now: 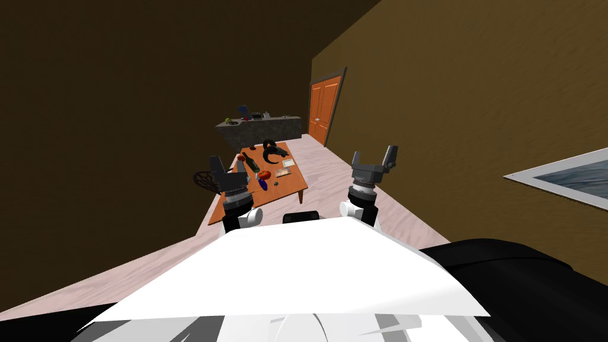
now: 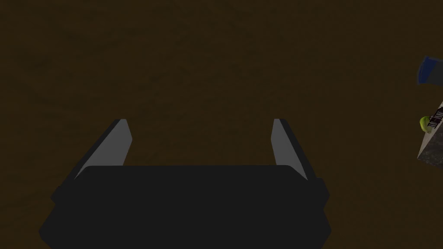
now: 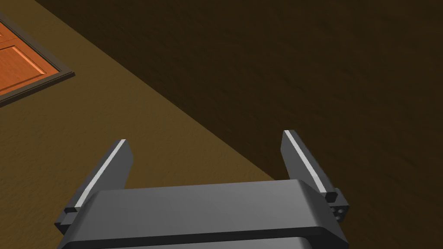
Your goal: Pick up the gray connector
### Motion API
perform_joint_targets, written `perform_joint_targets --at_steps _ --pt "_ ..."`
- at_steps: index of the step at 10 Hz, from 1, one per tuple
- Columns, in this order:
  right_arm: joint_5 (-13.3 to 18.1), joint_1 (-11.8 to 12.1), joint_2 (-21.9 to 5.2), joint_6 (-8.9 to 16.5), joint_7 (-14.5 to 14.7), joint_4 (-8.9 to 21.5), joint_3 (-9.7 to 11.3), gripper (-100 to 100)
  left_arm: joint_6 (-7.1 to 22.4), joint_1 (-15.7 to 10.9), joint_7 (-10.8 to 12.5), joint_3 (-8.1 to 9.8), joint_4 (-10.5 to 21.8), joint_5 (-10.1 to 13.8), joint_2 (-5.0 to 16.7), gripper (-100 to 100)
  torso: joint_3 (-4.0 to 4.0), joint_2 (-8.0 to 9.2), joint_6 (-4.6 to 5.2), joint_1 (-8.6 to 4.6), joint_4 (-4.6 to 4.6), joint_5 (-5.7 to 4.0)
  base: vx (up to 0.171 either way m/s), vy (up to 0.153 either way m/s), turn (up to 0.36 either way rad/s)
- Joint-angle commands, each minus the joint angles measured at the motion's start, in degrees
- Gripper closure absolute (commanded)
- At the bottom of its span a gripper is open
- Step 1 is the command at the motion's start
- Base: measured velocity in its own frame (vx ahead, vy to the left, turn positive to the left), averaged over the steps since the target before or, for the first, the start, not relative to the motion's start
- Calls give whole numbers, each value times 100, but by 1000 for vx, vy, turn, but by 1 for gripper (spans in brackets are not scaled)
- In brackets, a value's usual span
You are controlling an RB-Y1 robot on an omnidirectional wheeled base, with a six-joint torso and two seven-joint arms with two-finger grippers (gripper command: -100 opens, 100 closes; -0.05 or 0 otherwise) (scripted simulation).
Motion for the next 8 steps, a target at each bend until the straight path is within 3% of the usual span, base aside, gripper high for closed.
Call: perform_joint_targets --at_steps 1,5,8 --pt "0 0 0 0 0 0 0 0 17 -42 -14 24 76 -28 227 -100 0 0 0 0 0 0 0 0 0" --pt "0 0 0 0 0 0 0 0 114 -279 -94 147 521 -198 780 -100 -1 -2 0 -1 0 0 1 -7 1" --pt "0 0 0 0 0 0 0 0 216 -557 -188 286 977 -409 1000 -100 -2 -3 0 -4 -1 -1 3 -13 7"
